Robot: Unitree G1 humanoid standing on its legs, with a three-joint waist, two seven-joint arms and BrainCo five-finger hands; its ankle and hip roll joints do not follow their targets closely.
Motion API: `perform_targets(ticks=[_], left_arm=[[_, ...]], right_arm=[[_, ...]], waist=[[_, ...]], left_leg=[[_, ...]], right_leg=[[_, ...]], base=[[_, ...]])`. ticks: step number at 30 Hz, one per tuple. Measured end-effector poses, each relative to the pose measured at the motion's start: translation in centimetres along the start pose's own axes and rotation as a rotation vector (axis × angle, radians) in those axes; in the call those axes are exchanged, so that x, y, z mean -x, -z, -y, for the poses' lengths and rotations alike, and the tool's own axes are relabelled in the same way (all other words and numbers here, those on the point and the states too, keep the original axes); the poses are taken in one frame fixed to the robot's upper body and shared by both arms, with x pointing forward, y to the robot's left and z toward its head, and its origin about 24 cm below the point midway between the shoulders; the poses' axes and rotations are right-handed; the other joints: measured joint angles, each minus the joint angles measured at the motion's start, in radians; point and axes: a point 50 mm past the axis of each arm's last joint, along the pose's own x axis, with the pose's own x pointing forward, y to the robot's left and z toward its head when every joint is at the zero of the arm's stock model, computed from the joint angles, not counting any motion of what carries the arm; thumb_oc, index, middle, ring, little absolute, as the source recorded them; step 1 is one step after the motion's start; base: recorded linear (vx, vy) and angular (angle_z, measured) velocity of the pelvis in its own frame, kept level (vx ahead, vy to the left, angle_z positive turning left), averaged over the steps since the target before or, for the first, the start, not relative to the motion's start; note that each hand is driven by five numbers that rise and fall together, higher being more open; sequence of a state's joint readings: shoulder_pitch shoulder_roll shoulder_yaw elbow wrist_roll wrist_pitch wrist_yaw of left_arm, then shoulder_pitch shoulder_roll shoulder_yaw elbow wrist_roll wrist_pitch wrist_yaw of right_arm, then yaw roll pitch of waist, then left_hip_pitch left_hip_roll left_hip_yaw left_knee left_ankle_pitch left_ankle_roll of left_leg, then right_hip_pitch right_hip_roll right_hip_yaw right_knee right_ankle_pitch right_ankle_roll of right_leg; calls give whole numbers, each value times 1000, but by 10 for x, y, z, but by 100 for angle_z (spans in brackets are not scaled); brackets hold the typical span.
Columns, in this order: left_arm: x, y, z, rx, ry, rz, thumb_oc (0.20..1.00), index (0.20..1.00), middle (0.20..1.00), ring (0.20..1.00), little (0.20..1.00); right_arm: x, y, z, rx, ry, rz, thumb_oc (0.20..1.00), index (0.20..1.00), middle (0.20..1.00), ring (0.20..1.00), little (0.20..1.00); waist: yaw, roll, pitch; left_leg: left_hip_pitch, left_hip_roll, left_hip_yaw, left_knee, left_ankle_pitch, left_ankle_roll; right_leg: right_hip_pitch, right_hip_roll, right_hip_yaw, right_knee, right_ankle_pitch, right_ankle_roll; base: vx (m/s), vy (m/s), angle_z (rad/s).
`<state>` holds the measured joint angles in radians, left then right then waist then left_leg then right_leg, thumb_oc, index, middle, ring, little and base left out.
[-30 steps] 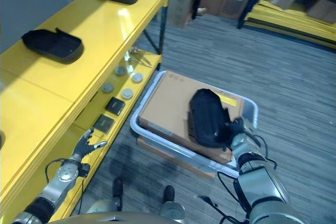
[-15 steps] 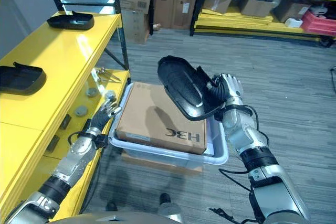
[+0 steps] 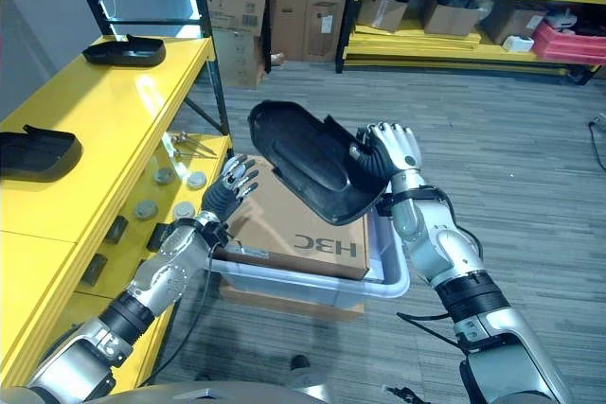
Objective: Move parts from the plastic box to the shelf.
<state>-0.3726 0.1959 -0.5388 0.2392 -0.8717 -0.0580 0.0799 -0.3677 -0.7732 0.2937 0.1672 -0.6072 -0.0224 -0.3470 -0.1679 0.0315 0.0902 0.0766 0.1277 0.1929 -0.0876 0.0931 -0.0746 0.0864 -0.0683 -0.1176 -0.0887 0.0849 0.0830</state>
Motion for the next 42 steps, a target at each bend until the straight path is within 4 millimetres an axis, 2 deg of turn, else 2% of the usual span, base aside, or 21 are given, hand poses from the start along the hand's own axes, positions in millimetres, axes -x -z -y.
perform_targets(ticks=[2, 13, 19, 27, 31, 35, 37, 42], left_arm=[[-2, 2, 5, 20, 16, -11, 1000, 1000, 1000, 1000, 1000], [-2, 16, -9, 75, -71, -83, 1000, 1000, 1000, 1000, 1000], [-3, 16, -9, 74, -85, -83, 1000, 1000, 1000, 1000, 1000], [-5, 4, 2, 81, -40, -35, 1000, 1000, 1000, 1000, 1000], [-6, 2, 9, 105, -20, -20, 1000, 1000, 1000, 1000, 1000], [-8, 0, 3, 127, -56, -3, 1000, 1000, 1000, 1000, 1000], [-8, 1, 2, 128, -61, -5, 1000, 1000, 1000, 1000, 1000], [-9, 10, -2, 135, -110, -36, 1000, 1000, 1000, 1000, 1000]], right_arm=[[-1, -4, -3, 7, -14, 19, 200, 200, 200, 200, 200], [-17, -33, -6, 7, -33, 129, 200, 200, 200, 200, 200], [-17, -32, -7, 22, -42, 127, 200, 200, 200, 200, 200], [-15, -10, -16, 80, -87, 24, 200, 200, 200, 200, 200], [-12, 4, -6, 84, -34, -47, 200, 200, 200, 200, 200], [-15, 12, 8, 85, 59, -95, 200, 200, 200, 200, 200], [-15, 9, 16, 74, 108, -88, 200, 200, 200, 200, 200], [-20, -16, 31, 27, 197, 9, 200, 200, 200, 200, 200]], waist=[[0, 2, -2], [3, 4, -3], [6, 4, -3], [7, 2, -3], [6, 2, -3], [2, 2, -3], [0, 2, -4], [-9, 2, -4]], left_leg=[[1, 0, 0, 0, 0, 0], [6, -1, -2, 0, 4, -5], [7, -1, -2, 0, 3, -5], [8, 0, -4, 0, 0, 0], [6, 0, -3, 0, 0, -1], [6, 0, -3, 0, 0, -1], [6, 0, -3, 0, 1, -1], [8, -1, -2, 1, 3, -5]], right_leg=[[1, 0, 0, 0, 0, 0], [7, -1, -2, 0, 0, 0], [8, 0, -2, 0, 0, 0], [9, 0, -4, 0, -6, 6], [8, 0, -3, 0, -8, 7], [6, 0, -2, 0, -8, 7], [5, 0, 0, 0, -7, 5], [6, 0, 0, 0, -4, 1]], base=[[0, 0, 0], [4, 1, 1], [0, 0, 0], [0, 0, 0], [0, 0, 0], [0, 0, 0], [0, 0, 0], [0, 0, 0]])
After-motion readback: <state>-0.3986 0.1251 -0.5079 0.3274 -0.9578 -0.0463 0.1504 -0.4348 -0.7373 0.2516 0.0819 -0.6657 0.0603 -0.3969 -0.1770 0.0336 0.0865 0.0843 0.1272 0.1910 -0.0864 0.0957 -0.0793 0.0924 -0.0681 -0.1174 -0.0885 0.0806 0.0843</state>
